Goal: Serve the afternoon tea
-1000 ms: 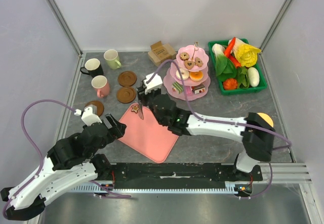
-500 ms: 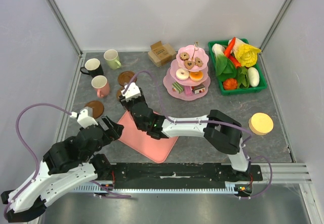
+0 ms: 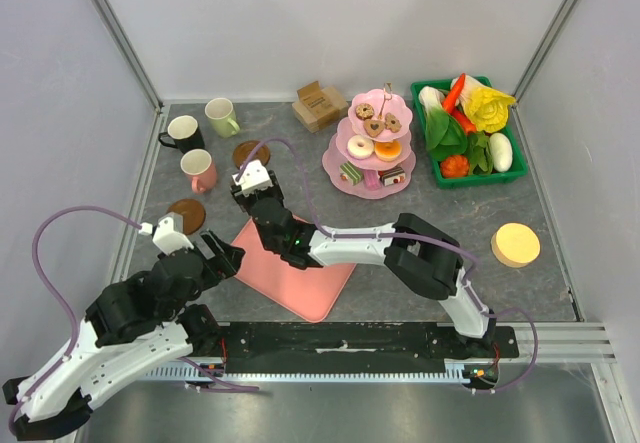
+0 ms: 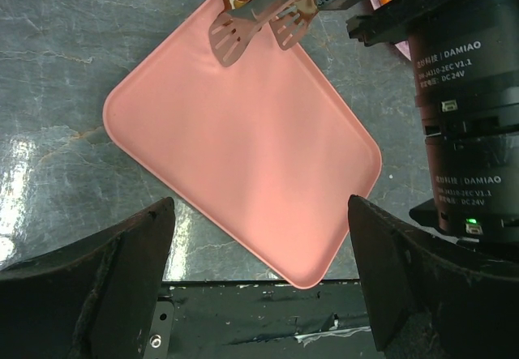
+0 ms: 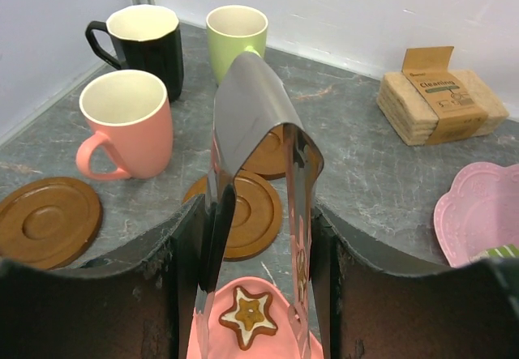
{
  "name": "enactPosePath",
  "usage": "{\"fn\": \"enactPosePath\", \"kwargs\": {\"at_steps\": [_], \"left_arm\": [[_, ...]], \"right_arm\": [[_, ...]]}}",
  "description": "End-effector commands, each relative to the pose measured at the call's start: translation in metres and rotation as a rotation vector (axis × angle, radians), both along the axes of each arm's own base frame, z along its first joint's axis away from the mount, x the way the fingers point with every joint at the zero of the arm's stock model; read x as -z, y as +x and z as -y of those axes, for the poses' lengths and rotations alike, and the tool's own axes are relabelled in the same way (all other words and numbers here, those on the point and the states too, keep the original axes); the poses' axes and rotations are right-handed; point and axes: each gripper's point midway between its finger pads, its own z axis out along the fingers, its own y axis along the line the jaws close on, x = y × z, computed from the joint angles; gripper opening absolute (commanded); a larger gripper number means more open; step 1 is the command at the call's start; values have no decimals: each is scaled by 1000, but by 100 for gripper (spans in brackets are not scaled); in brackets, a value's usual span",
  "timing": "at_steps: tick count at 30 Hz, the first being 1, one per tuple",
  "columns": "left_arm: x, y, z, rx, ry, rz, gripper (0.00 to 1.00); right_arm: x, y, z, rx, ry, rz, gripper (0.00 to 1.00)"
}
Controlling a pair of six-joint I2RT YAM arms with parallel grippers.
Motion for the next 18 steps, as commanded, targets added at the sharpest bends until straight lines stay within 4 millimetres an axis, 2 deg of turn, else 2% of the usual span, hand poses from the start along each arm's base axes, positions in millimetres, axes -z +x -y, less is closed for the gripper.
{"fn": "enactPosePath", "kwargs": {"at_steps": [1, 13, 18], "left_arm": [[-4, 3, 2, -7, -29, 24, 93], [-4, 3, 3, -2, -30, 26, 93], [-5, 3, 3, -5, -31, 28, 93]], "right_arm": [[-14, 11, 0, 30, 49, 15, 57], [-1, 19, -7, 45, 62, 23, 56], [-2, 24, -9, 68, 71, 43, 55]]}}
